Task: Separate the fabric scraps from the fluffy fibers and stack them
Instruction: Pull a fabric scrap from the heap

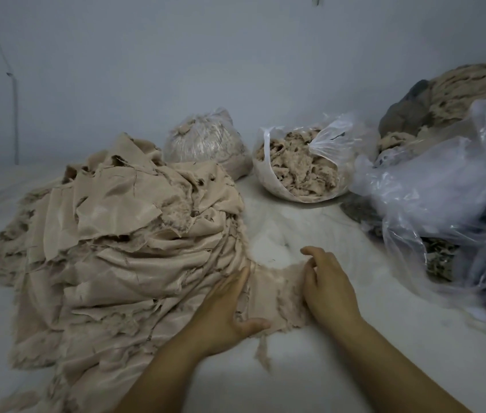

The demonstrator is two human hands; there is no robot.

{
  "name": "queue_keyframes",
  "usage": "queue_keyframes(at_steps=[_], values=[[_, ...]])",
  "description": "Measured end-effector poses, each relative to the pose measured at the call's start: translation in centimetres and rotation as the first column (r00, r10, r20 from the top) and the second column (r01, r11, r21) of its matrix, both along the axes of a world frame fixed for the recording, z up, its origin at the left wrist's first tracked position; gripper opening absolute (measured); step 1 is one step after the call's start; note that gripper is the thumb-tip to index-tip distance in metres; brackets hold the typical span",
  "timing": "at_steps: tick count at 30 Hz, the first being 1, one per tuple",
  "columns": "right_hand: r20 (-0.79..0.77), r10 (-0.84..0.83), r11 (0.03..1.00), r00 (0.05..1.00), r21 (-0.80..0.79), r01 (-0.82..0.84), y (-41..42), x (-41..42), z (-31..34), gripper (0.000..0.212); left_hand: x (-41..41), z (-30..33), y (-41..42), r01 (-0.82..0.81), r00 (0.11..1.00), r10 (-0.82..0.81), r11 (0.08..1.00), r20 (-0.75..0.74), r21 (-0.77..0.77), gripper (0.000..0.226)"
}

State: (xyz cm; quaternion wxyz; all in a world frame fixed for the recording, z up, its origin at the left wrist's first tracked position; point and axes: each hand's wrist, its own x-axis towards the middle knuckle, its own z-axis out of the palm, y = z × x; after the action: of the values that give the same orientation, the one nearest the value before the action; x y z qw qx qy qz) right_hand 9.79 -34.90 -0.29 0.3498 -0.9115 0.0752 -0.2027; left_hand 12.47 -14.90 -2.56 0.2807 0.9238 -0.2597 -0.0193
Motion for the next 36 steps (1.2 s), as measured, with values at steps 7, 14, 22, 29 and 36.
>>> queue_keyframes(at_steps=[7, 14, 22, 29, 36], values=[[-0.093, 0.069, 0.986, 0.993, -0.145, -0.082, -1.9, 0.5, 0.0, 0.027, -0.5, 0.0, 0.3, 0.041, 0.997, -0.062, 0.938, 0.050, 0.343, 0.088], [-0.197, 0.328, 0.925, 0.924, -0.128, -0.356, 1.1, -1.5, -0.1, 0.020, -0.6, 0.2, 2.3, 0.048, 0.998, -0.056, 0.927, 0.009, 0.372, 0.085], [-0.176, 0.092, 0.995, 0.980, 0.055, -0.084, -0.1, -1.0, 0.5, 0.023, -0.5, 0.5, 2.9, 0.091, 0.996, -0.086, 0.946, -0.031, 0.312, 0.098], [-0.236, 0.022, 0.996, 0.971, -0.082, -0.043, -1.9, -0.5, 0.4, 0.010, -0.1, 0.7, 3.1, 0.117, 0.991, -0.097, 0.959, -0.087, 0.260, 0.104], [-0.291, 0.557, 0.820, 0.778, 0.047, -0.570, -1.2, -1.0, 0.7, 0.018, 0.0, 0.9, 3.1, 0.124, 0.989, -0.101, 0.964, -0.109, 0.236, 0.107]])
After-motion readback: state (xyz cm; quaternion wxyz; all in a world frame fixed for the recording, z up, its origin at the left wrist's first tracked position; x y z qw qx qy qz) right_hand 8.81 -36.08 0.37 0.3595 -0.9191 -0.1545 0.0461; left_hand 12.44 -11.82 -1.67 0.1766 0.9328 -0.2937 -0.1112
